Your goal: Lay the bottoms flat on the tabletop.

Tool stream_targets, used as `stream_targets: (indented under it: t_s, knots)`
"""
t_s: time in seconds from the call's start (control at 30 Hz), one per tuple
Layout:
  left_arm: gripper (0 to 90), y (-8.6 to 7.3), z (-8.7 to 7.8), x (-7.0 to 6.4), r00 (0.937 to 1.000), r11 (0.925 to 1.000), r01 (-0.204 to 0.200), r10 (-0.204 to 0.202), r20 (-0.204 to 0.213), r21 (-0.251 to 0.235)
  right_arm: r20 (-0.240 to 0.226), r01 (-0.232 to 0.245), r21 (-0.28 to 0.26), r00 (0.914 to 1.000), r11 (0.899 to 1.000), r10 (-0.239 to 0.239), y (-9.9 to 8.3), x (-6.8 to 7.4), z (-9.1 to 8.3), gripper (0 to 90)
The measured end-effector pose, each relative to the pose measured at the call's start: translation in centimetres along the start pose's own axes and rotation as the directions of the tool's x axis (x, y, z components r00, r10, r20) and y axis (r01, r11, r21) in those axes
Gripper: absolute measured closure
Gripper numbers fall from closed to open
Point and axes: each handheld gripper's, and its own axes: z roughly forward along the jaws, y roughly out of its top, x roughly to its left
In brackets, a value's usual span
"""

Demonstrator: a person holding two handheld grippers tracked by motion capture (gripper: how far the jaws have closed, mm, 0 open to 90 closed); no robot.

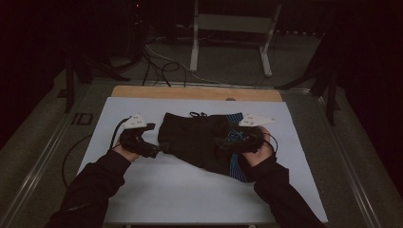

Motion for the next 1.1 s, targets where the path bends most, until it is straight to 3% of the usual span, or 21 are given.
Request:
stream_targets:
  t_s: [0.1, 0.17, 0.2, 0.23, 0.33, 0.43, 0.6, 0.67, 0.7, 0.73, 0.8, 0.87, 0.9, 0.97, 1.07, 1.1]
  knots:
    - [1.7, -0.8, -0.8, -0.9, 1.0, 1.0, 0.001, -0.001, 0.007, -0.008, -0.054, 0.031, 0.001, 0.998, 1.0, -0.031, 0.3, 2.0, 0.8, 17.8]
    - [1.7, -1.1, -1.1, -1.2, 1.0, 0.9999, -0.005, 0.005, 0.006, -0.012, -0.122, 0.055, 0.005, 0.9911, 0.998, -0.053, 0.3, 3.2, 1.6, 16.0]
    - [1.7, -1.4, -1.2, -1.5, 0.9999, 0.9999, -0.004, 0.004, 0.011, -0.014, -0.122, 0.055, 0.005, 0.9911, 0.998, -0.053, 0.3, 3.2, 1.6, 16.0]
    - [1.7, -2.1, -1.6, -2.1, 0.9999, 0.9999, -0.008, 0.008, 0.012, -0.015, -0.166, 0.077, 0.03, 0.9836, 0.997, -0.071, 0.1, 4.2, 2.5, 18.0]
    - [1.7, -3.1, -1.9, -2.8, 0.9999, 0.9998, -0.011, 0.011, 0.011, -0.017, -0.197, 0.104, 0.065, 0.9763, 0.992, -0.089, -0.4, 5.5, 4.0, 24.6]
    - [1.7, -4.3, -2.4, -3.4, 1.0, 0.9993, -0.004, 0.004, -0.003, -0.037, -0.207, 0.114, 0.101, 0.9741, 0.988, -0.091, -1.1, 6.5, 5.5, 30.4]
    - [1.5, -6.0, -2.8, -3.9, 0.9996, 0.9988, -0.014, 0.013, -0.027, -0.047, -0.232, 0.145, 0.124, 0.9661, 0.982, -0.113, -2.3, 7.6, 7.6, 41.5]
    - [1.3, -6.9, -3.2, -4.0, 0.9997, 0.9979, 0.007, -0.008, -0.021, -0.064, -0.269, 0.162, 0.131, 0.9552, 0.978, -0.122, -2.5, 8.1, 8.2, 48.3]
    - [1.3, -6.9, -3.2, -4.0, 0.9997, 0.9979, 0.007, -0.008, -0.021, -0.064, -0.269, 0.162, 0.131, 0.9552, 0.978, -0.122, -2.5, 8.1, 8.2, 48.3]
    - [1.3, -7.1, -3.3, -4.0, 0.9996, 0.9975, 0.019, -0.02, -0.021, -0.068, -0.293, 0.18, 0.137, 0.9467, 0.974, -0.134, -2.9, 8.8, 9.0, 53.5]
    - [1.3, -7.6, -3.5, -3.9, 0.9994, 0.9968, 0.021, -0.023, -0.027, -0.077, -0.31, 0.203, 0.143, 0.9387, 0.969, -0.151, -3.2, 9.1, 9.6, 58.2]
    - [1.3, -7.8, -3.5, -3.9, 0.9993, 0.9971, 0.019, -0.022, -0.031, -0.074, -0.303, 0.234, 0.162, 0.9362, 0.959, -0.177, -3.6, 9.2, 10.3, 59.7]
    - [1.3, -7.9, -3.4, -3.9, 0.9992, 0.9974, 0.02, -0.023, -0.032, -0.07, -0.303, 0.234, 0.162, 0.9362, 0.959, -0.177, -3.6, 9.2, 10.3, 59.7]
    - [1.3, -8.0, -3.2, -3.9, 0.9993, 0.9985, 0.007, -0.008, -0.036, -0.055, -0.285, 0.258, 0.199, 0.9382, 0.946, -0.196, -4.2, 9.0, 11.2, 64.5]
    - [1.3, -8.1, -3.0, -3.9, 0.9993, 0.9987, 0.004, -0.006, -0.038, -0.051, -0.2, 0.281, 0.247, 0.9512, 0.927, -0.235, -4.4, 8.6, 11.7, 64.3]
    - [1.3, -8.2, -2.9, -3.9, 0.9993, 0.9987, 0.006, -0.007, -0.036, -0.051, -0.151, 0.256, 0.264, 0.9633, 0.93, -0.222, -4.5, 8.4, 11.9, 64.3]
